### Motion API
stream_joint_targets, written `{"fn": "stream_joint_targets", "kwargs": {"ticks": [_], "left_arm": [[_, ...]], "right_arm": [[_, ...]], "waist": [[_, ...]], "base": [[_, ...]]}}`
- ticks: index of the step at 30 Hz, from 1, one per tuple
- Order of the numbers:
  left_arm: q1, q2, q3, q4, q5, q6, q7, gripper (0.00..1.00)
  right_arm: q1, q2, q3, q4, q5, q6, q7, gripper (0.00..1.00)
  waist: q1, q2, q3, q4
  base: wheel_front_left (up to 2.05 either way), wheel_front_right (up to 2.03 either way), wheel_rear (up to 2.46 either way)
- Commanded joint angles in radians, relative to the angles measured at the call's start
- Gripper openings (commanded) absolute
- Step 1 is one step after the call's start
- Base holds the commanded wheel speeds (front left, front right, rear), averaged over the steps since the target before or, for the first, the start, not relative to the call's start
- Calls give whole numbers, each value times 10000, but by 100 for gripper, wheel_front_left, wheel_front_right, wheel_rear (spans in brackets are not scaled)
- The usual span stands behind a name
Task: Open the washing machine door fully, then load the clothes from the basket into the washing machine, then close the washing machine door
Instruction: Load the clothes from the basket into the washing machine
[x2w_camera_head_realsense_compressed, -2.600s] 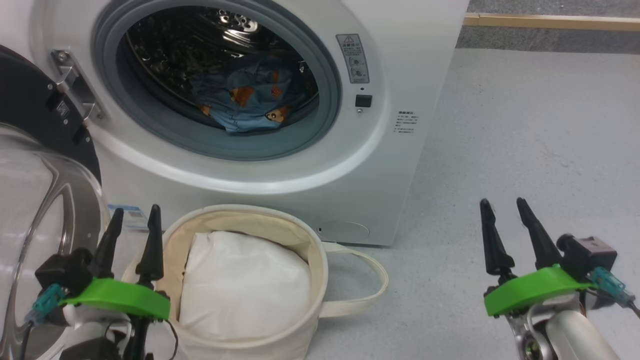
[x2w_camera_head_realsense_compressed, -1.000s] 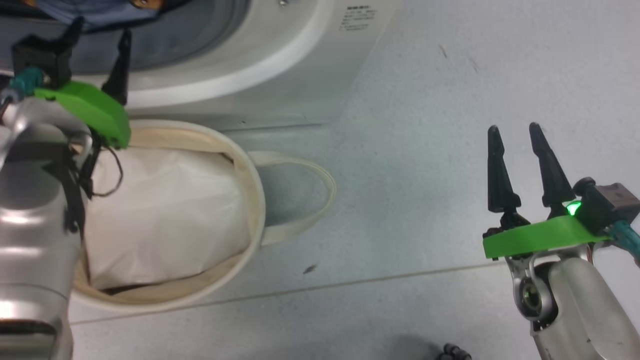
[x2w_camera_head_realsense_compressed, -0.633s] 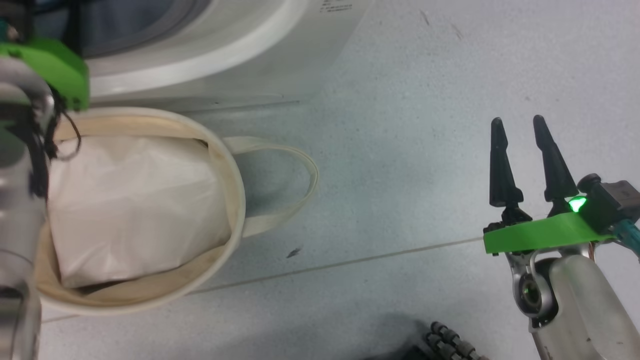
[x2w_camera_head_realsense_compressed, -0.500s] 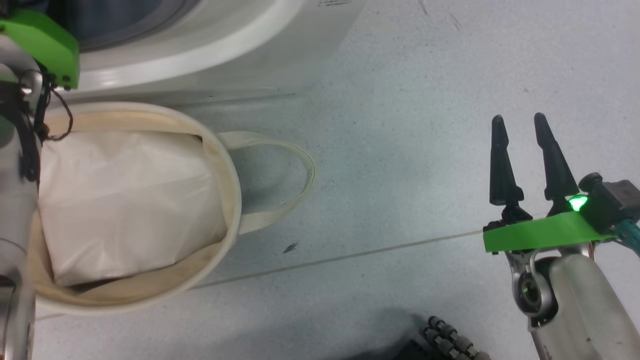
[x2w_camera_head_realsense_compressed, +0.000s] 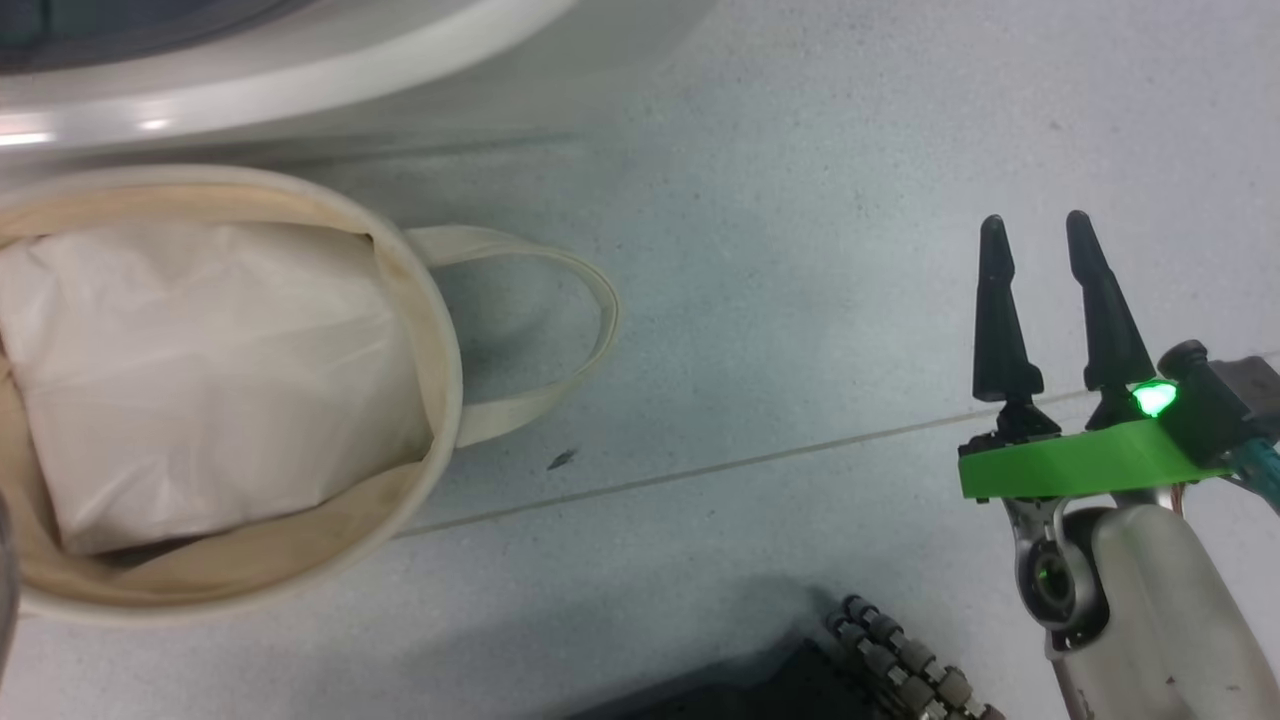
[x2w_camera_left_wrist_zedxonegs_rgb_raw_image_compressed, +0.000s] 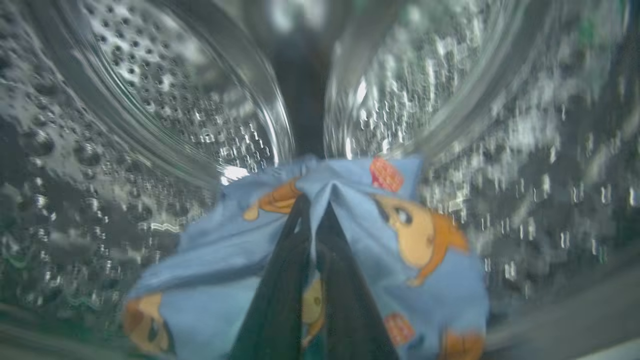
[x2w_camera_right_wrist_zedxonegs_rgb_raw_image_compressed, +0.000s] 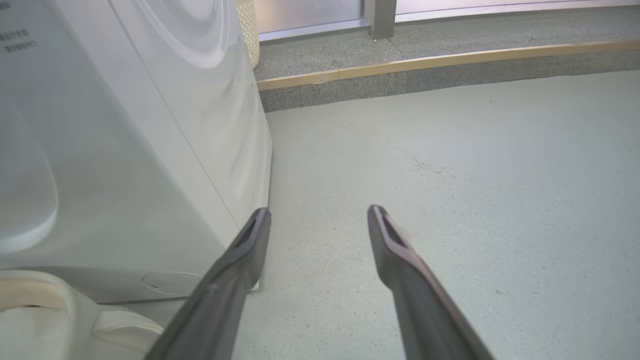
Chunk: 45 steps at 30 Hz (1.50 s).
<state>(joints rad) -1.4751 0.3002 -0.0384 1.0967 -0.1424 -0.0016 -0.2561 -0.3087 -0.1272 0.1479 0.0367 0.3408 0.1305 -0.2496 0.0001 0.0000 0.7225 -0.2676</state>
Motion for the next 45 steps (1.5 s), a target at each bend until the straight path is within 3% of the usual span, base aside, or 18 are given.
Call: {"fn": "stream_joint_targets", "kwargs": {"ticks": [1,6,7,8,12,15,19,24,33,36,41,45], "left_arm": [[-389,507,279,-809,-132,-84,-57,0],[-318,364,691,-1186,-423,-292,-57,0],[-294,326,732,-1080,-455,-333,-57,78],[-262,281,728,-856,-472,-410,-57,100],[-267,127,673,355,-521,-514,-16,100],[-272,36,725,1345,-649,-354,468,100],[-23,-101,897,1653,-914,-346,569,100],[704,-458,1154,1613,-1348,-763,49,100],[3931,-1307,1775,-955,-2101,-1270,-53,100],[5205,-1566,1293,-1746,-2344,-1284,-54,100],[7093,-1302,118,-2729,-2774,-1287,-55,100],[8244,-935,-207,-3910,-3075,-1288,-56,100]], "right_arm": [[136,44,85,-353,-122,2,-122,100],[163,143,-6,-333,-166,2,-122,100],[155,160,15,-308,-167,2,-122,100],[141,178,36,-286,-162,2,-122,100],[89,198,103,-191,-135,2,-122,100],[71,161,190,-51,-101,2,-122,100],[35,133,302,80,-30,2,-122,100],[8,19,452,366,112,2,-122,100],[-5,-145,1143,1111,494,2,-122,100],[106,-253,1333,1342,643,2,-122,100],[273,-428,1556,1599,818,2,-122,100],[427,-553,1508,1669,921,2,-122,100]], "waist": [[-1,0,234,-114],[-1,0,330,-148],[-1,0,323,-146],[-1,0,304,-142],[-1,0,111,-63],[-1,0,-189,3],[-1,0,-576,68],[-1,0,-1365,312],[-1,0,-3233,1043],[-1,0,-3843,1325],[-1,0,-4713,1788],[-1,0,-5277,2119]], "base": [[0,0,0],[0,0,0],[0,0,0],[0,0,0],[0,0,0],[0,0,0],[0,0,0],[0,0,0],[0,0,0],[0,0,0],[0,0,0],[0,0,0]]}}
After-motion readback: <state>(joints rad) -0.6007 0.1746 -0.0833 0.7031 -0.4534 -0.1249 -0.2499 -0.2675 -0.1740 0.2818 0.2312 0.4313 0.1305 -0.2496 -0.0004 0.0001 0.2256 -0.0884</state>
